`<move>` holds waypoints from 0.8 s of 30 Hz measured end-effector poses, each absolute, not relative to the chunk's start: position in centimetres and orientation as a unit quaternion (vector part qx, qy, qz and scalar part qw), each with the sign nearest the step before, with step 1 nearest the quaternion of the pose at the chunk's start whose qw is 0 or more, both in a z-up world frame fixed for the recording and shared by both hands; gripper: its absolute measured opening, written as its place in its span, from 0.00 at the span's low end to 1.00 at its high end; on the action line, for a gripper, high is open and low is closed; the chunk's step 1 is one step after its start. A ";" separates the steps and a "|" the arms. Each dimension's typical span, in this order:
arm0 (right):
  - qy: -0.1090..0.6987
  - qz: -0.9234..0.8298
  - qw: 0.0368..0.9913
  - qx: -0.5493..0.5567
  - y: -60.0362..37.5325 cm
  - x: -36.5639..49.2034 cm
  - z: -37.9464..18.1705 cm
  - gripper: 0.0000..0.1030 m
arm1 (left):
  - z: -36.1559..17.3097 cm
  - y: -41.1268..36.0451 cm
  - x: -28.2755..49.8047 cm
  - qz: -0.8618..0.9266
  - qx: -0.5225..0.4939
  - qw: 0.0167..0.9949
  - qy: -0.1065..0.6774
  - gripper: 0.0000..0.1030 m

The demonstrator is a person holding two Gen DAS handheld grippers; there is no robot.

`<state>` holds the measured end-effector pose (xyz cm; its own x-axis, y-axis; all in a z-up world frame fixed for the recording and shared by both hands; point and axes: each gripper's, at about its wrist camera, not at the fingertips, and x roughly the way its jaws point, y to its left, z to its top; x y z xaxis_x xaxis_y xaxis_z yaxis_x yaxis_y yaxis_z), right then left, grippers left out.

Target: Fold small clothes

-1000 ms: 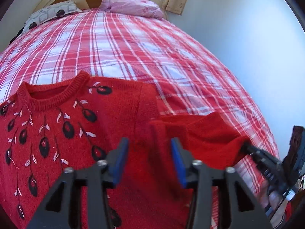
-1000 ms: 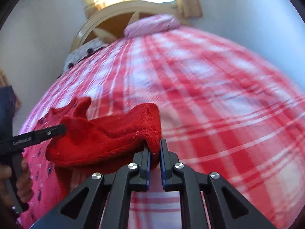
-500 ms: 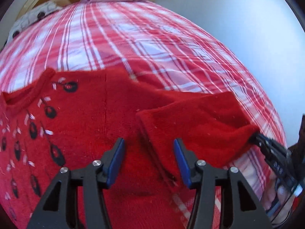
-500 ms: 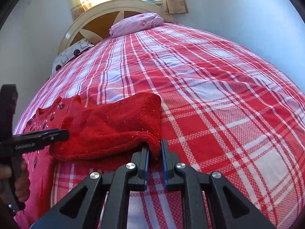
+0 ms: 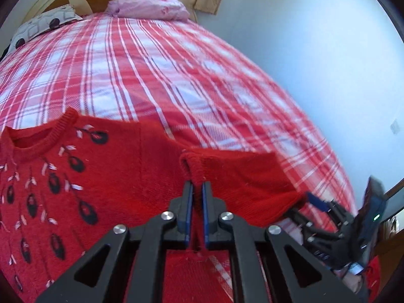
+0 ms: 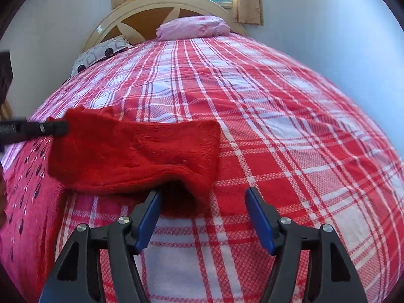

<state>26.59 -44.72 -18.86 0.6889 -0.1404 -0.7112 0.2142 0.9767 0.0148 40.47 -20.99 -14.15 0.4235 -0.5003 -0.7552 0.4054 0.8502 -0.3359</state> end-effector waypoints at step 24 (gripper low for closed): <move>0.343 -0.049 0.938 0.005 -40.9 24.8 -18.2 0.66 | -14.0 -3.4 40.0 -0.172 -0.160 0.865 0.444 0.07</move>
<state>24.82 -40.85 -18.18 0.7603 -0.0887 -0.6435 0.0959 0.9951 -0.0240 40.01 -3.44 -14.03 0.5468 -0.4387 -0.7131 0.1550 0.8901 -0.4287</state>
